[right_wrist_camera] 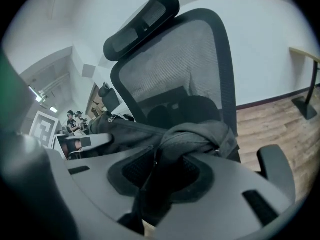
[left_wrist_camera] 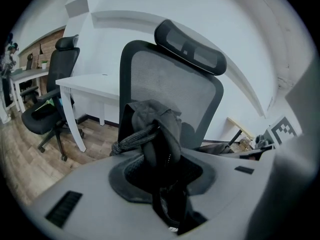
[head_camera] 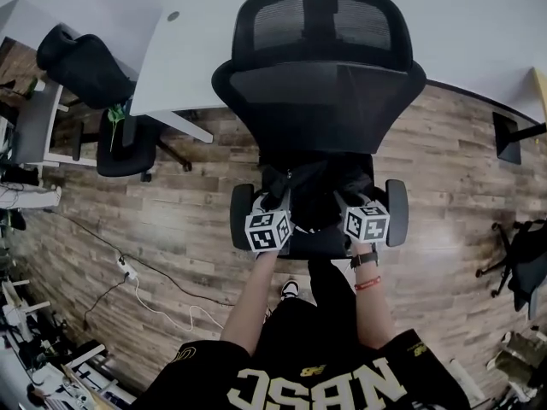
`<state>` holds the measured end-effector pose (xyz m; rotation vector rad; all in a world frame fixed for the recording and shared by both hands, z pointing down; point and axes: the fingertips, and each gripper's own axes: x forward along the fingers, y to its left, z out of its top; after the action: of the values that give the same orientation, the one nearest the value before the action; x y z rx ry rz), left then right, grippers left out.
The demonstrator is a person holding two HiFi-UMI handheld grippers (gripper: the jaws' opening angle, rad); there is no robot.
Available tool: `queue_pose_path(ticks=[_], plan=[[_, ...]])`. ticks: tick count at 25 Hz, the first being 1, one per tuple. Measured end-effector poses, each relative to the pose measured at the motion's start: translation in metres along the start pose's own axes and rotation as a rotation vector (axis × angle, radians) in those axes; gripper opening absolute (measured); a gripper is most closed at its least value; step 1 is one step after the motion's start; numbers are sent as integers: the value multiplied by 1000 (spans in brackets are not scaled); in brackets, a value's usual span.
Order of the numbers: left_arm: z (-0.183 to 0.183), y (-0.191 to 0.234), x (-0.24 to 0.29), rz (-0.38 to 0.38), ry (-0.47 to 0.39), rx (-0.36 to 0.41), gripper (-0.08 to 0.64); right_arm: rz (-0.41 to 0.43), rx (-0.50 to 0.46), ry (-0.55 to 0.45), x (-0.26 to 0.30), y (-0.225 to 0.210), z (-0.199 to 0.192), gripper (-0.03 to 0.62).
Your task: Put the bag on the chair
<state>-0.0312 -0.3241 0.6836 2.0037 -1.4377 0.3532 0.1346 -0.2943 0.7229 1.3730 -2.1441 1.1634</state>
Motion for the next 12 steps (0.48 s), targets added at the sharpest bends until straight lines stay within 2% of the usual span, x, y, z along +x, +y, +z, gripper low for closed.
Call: queue_pose_path(ticks=[5, 12], plan=[[-30, 10, 19, 27, 64, -32, 123, 1, 1, 76, 23, -18, -23, 97], [-57, 20, 43, 39, 112, -49, 123, -12, -11, 143, 47, -40, -38, 94]])
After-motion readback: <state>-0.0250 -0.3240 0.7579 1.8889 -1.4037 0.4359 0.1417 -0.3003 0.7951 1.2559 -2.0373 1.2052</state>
